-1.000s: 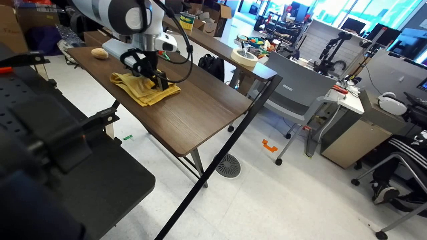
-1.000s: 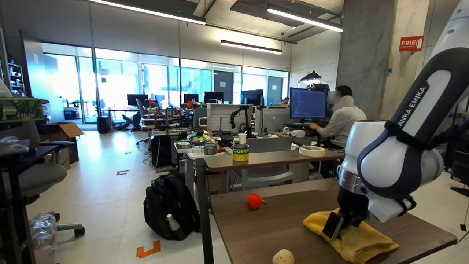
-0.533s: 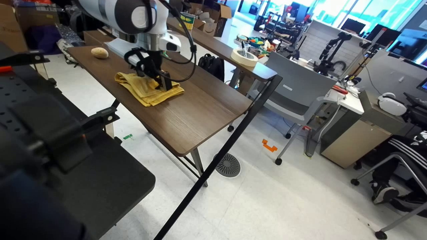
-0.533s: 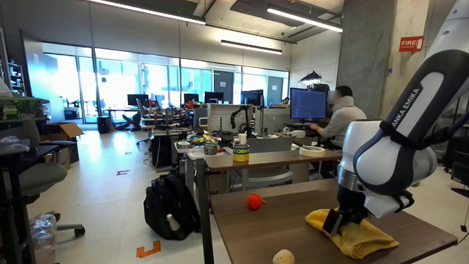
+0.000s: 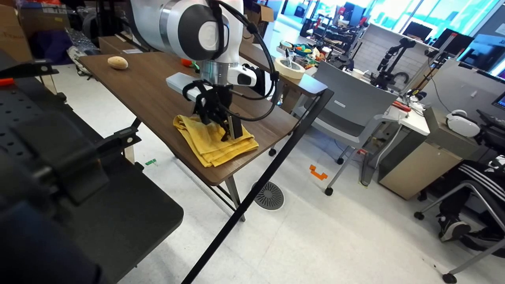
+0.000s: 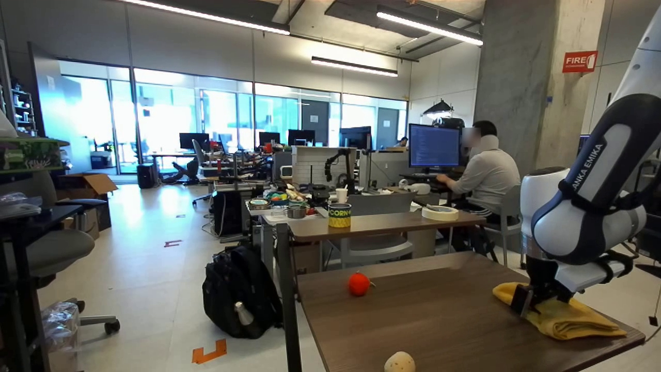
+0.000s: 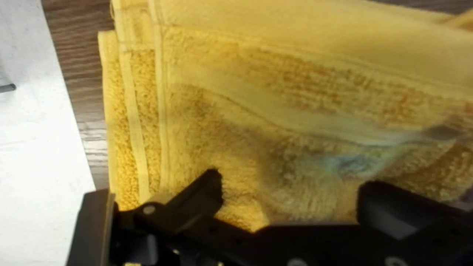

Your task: Use the towel to wipe the table

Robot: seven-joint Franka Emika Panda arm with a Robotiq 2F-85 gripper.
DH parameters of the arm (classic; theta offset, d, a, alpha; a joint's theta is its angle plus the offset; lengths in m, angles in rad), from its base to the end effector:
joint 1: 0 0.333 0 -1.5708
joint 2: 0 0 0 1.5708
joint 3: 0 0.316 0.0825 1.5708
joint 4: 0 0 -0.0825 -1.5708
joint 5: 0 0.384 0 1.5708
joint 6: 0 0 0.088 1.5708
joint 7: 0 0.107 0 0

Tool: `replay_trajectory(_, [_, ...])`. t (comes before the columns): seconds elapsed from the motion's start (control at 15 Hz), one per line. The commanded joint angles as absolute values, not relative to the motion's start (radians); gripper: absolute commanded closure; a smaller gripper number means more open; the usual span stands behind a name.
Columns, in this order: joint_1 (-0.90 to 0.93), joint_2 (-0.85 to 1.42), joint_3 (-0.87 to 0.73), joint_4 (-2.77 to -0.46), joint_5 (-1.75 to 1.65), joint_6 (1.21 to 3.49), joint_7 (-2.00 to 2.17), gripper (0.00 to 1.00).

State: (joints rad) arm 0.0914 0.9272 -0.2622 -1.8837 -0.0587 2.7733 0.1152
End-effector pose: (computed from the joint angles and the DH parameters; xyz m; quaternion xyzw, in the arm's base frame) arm 0.5885 -0.1028 0.0262 0.9912 -0.0648 -0.0105 0.1147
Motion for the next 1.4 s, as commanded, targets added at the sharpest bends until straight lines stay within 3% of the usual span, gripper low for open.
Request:
replay_trajectory(0.0, [0.095,0.991,-0.25,-1.886,-0.101,2.758,0.119,0.0])
replay_trajectory(0.6, [0.143,0.839,-0.042,-2.105,-0.173,2.947,-0.033,0.0])
replay_trajectory(0.87, [0.128,0.902,0.041,-1.919,-0.088,2.885,0.017,0.0])
replay_trajectory(1.33, [0.06,1.108,-0.073,-1.524,0.035,2.703,0.16,0.0])
